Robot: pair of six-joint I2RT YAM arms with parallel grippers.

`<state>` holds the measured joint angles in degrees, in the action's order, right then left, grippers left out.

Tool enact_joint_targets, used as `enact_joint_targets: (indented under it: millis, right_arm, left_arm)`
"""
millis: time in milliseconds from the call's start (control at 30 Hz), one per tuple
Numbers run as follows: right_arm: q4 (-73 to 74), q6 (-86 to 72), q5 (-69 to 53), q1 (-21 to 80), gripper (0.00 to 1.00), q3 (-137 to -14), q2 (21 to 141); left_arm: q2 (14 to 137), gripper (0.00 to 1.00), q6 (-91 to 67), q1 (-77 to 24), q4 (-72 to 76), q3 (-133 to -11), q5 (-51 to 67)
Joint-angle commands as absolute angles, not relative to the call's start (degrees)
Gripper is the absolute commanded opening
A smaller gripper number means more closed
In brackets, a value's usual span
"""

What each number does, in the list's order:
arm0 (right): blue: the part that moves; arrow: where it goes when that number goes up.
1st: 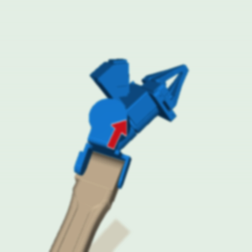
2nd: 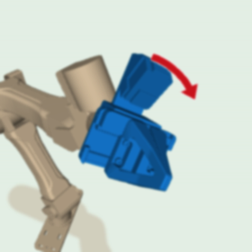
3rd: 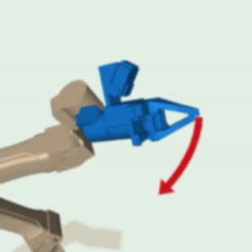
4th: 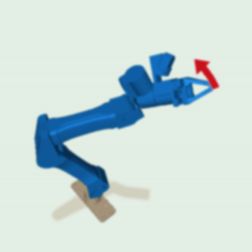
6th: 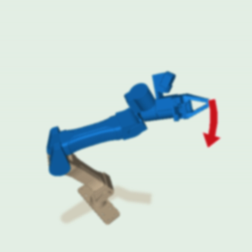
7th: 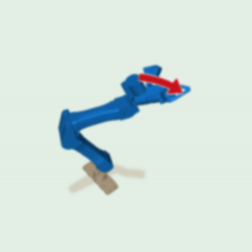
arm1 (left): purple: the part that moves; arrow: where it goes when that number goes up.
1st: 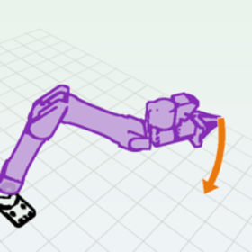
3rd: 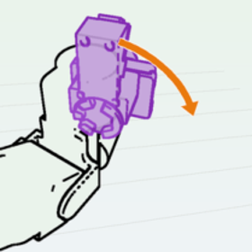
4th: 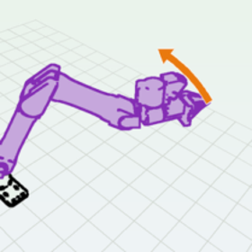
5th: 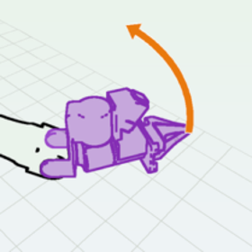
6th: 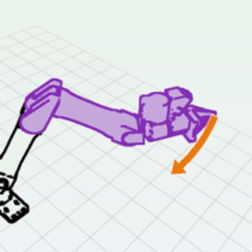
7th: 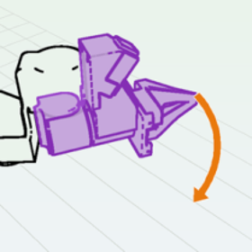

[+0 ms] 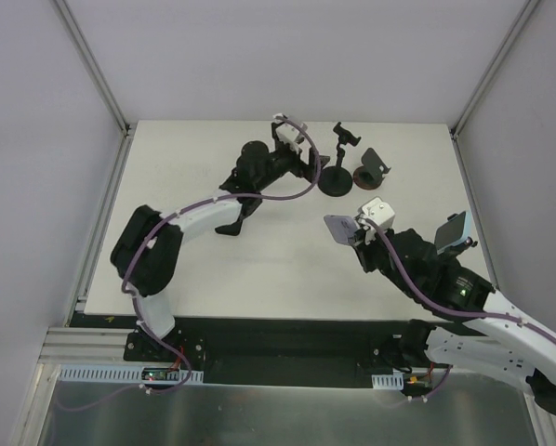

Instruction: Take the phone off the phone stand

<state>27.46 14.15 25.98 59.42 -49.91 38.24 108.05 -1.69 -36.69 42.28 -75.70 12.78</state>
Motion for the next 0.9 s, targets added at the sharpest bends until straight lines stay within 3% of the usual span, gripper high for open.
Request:
enact_joint_targets:
  millis: [0,233,467,667,867]
  right_arm:
    - [25.3,9.3,24.7,58.4,0.01,-52.5,39.7]
    - [25.7,1.9,18.1,52.8,0.01,-52.0,43.1]
    - [25.6,-7.5,10.4,45.5,0.01,-53.4,49.5]
    - [22.7,-16.4,2.9,42.2,0.01,-52.6,52.6]
    - [17.8,-24.5,0.5,40.5,0.01,-50.3,52.8]
  left_arm:
    - [95.4,0.93,-0.5,-37.3,49.0,-65.3,6.8]
    - [77.8,0.98,9.4,-43.4,48.3,-45.0,-4.7]
    - [65.7,0.99,13.8,-50.9,43.6,-33.1,-12.7]
    - [62.8,0.99,15.2,-57.6,41.0,-28.3,-15.9]
    - [67.2,0.99,18.7,-65.4,40.6,-29.7,-18.6]
